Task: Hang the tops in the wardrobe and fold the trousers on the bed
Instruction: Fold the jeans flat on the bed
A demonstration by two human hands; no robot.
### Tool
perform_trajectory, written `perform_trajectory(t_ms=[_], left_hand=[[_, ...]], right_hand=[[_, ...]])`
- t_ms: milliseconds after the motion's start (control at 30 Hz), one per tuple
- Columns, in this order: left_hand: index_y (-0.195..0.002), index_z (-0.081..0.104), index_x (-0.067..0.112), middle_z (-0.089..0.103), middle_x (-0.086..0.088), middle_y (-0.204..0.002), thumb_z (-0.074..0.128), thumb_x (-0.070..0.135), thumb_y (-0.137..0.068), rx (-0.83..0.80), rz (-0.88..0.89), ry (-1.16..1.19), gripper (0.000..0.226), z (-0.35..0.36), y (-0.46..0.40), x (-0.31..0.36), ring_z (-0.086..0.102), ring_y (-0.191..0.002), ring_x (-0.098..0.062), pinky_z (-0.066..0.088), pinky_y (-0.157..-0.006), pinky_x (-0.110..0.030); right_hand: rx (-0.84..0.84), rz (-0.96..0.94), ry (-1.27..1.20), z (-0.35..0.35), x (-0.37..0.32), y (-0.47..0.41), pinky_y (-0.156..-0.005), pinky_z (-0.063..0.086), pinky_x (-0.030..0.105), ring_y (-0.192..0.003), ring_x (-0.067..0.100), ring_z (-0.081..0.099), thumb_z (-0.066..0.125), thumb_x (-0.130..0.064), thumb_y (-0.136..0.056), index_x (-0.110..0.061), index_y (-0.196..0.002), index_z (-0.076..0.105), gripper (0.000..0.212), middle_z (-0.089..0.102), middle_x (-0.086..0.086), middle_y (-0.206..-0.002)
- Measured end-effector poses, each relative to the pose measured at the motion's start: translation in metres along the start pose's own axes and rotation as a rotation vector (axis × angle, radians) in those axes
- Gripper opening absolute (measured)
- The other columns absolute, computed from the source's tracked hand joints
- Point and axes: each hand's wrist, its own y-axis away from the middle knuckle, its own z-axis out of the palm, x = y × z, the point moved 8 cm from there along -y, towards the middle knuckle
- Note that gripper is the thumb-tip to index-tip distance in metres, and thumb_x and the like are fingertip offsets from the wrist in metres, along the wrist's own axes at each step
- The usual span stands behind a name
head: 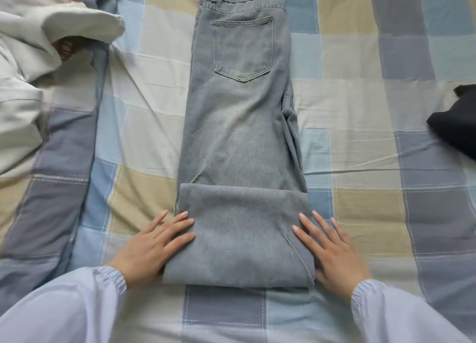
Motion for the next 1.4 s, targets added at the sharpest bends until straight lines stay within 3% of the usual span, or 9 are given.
perform_trajectory(t_ms=[133, 300, 400, 500, 567, 667, 800, 1100, 1400], left_hand=[[-0.124, 0.045, 0.029, 0.049, 0.012, -0.137, 0.047, 0.026, -0.072, 0.044, -0.156, 0.403, 0.052, -0.009, 0.007, -0.014, 0.032, -0.137, -0.005, 0.013, -0.116, -0.023], [-0.112, 0.044, 0.068, 0.051, 0.045, -0.116, 0.048, 0.059, -0.076, 0.170, -0.431, 0.862, 0.038, -0.076, -0.007, -0.039, 0.045, -0.114, 0.019, 0.025, -0.101, -0.001], [-0.097, 0.058, 0.058, 0.062, 0.037, -0.099, 0.045, 0.081, -0.065, 0.303, -0.563, 1.042, 0.042, -0.121, -0.036, -0.068, 0.055, -0.092, 0.019, 0.041, -0.078, -0.001], [-0.092, 0.061, 0.034, 0.068, 0.026, -0.087, 0.047, 0.057, -0.086, 0.498, -0.725, 1.176, 0.028, -0.130, -0.084, -0.106, 0.057, -0.083, 0.013, 0.043, -0.072, -0.004], [-0.098, 0.060, 0.024, 0.066, 0.014, -0.094, 0.046, 0.043, -0.095, 0.577, -0.868, 1.289, 0.024, -0.112, -0.114, -0.127, 0.060, -0.089, -0.001, 0.047, -0.082, -0.017], [-0.112, 0.057, 0.018, 0.066, 0.001, -0.110, 0.059, 0.045, -0.087, 0.467, -1.034, 1.176, 0.037, -0.071, -0.139, -0.144, 0.061, -0.105, -0.020, 0.046, -0.090, -0.032], [-0.114, 0.056, 0.021, 0.063, 0.003, -0.108, 0.064, 0.044, -0.083, 0.488, -1.117, 0.959, 0.039, -0.068, -0.130, -0.149, 0.058, -0.105, -0.019, 0.040, -0.083, -0.027], [-0.100, 0.065, 0.012, 0.058, -0.012, -0.108, 0.058, 0.043, -0.087, 0.437, -1.143, 0.814, 0.035, -0.056, -0.106, -0.142, 0.051, -0.110, -0.026, 0.037, -0.088, -0.030], [-0.112, 0.049, 0.004, 0.057, -0.021, -0.119, 0.043, 0.050, -0.093, 0.228, -1.242, 0.591, 0.051, -0.053, -0.122, -0.146, 0.053, -0.110, -0.039, 0.040, -0.087, -0.040]], right_hand=[[0.056, 0.066, -0.102, -0.006, -0.003, -0.009, -0.115, 0.011, 0.040, -0.146, 0.015, 0.004, 0.067, -0.030, -0.058, -0.036, -0.130, 0.042, 0.076, 0.017, -0.014, -0.155], [0.313, 0.388, -0.786, -0.059, 0.037, -0.018, -0.100, 0.038, 0.033, -0.125, 0.015, 0.045, 0.061, -0.017, -0.069, -0.047, -0.106, 0.057, 0.048, 0.051, -0.025, -0.117], [0.376, 0.497, -1.236, -0.091, 0.064, -0.057, -0.088, 0.037, 0.008, -0.102, -0.006, 0.053, 0.065, -0.046, -0.073, -0.046, -0.095, 0.061, 0.022, 0.058, -0.018, -0.107], [0.354, 0.669, -1.402, -0.094, 0.092, -0.108, -0.074, 0.040, 0.010, -0.094, 0.007, 0.053, 0.053, -0.032, -0.092, -0.016, -0.096, 0.059, 0.017, 0.060, 0.006, -0.101], [0.284, 0.772, -1.320, -0.080, 0.101, -0.136, -0.072, 0.040, 0.018, -0.102, 0.019, 0.054, 0.045, -0.029, -0.097, -0.009, -0.105, 0.056, 0.024, 0.059, 0.001, -0.095], [0.171, 0.980, -1.095, -0.051, 0.105, -0.151, -0.082, 0.036, 0.031, -0.111, 0.032, 0.053, 0.042, -0.044, -0.095, -0.001, -0.110, 0.055, 0.047, 0.060, 0.013, -0.108], [0.154, 1.080, -0.879, -0.047, 0.110, -0.151, -0.075, 0.035, 0.036, -0.101, 0.038, 0.055, 0.039, -0.053, -0.093, -0.004, -0.091, 0.050, 0.050, 0.061, 0.022, -0.105], [0.415, 0.795, -0.803, -0.094, 0.119, -0.183, -0.091, 0.034, 0.034, -0.108, 0.029, 0.045, 0.046, -0.032, -0.095, 0.002, -0.111, 0.047, 0.038, 0.044, 0.017, -0.120], [0.089, 1.064, -1.067, -0.043, 0.117, -0.174, -0.096, 0.037, 0.034, -0.122, 0.031, 0.050, 0.048, -0.060, -0.085, -0.006, -0.129, 0.046, 0.070, 0.054, 0.013, -0.130]])
